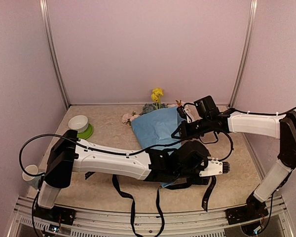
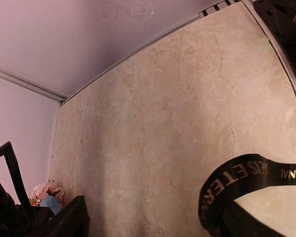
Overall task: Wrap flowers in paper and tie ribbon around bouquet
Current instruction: Move the ribbon to the center of the board.
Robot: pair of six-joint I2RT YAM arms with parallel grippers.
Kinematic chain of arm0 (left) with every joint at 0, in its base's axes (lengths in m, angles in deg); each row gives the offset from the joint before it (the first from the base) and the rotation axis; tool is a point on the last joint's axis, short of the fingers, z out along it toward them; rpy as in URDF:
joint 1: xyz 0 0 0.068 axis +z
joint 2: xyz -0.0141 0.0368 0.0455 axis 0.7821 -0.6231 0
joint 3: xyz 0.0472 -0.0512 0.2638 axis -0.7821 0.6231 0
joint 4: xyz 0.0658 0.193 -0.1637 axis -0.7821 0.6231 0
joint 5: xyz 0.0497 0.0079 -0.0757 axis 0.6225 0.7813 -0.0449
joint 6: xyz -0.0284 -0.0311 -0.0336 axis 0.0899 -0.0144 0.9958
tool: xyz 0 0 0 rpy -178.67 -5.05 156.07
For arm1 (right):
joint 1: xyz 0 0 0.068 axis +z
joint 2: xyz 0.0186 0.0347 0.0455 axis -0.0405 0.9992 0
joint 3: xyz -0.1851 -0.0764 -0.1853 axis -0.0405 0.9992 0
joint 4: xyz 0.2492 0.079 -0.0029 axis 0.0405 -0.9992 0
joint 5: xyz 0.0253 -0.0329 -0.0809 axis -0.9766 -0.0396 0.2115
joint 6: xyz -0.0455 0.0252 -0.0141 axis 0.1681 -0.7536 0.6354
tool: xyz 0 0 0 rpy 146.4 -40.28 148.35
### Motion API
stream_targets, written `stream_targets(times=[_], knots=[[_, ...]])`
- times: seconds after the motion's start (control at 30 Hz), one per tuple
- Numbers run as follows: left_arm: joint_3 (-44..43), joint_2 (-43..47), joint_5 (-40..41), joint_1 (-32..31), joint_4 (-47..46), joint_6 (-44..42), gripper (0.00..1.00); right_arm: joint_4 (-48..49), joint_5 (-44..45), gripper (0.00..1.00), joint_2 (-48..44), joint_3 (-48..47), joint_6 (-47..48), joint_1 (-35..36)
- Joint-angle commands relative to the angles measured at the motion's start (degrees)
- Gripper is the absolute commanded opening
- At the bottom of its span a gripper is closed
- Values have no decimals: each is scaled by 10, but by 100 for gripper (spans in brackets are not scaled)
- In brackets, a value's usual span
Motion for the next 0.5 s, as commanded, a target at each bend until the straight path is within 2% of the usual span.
stream_targets(times=[0.0, 0.07, 0.23, 0.3, 0.4, 0.47], knots=[[0, 34, -31, 4, 47, -4, 98, -10, -1, 0, -23, -25, 15, 5], [16, 59, -69, -1, 92, 8, 99, -7, -1, 0, -26, -20, 13, 5], [105, 176, -166, 8, 111, 73, 99, -1, 0, 0, -27, -5, 11, 5], [130, 199, -141, 9, 100, 81, 99, 1, -1, 0, -23, -4, 11, 5], [71, 154, -89, 13, 152, 101, 99, 4, -2, 0, -18, -5, 9, 6], [18, 131, -119, 26, 215, 144, 99, 5, 1, 0, -22, -4, 7, 7]])
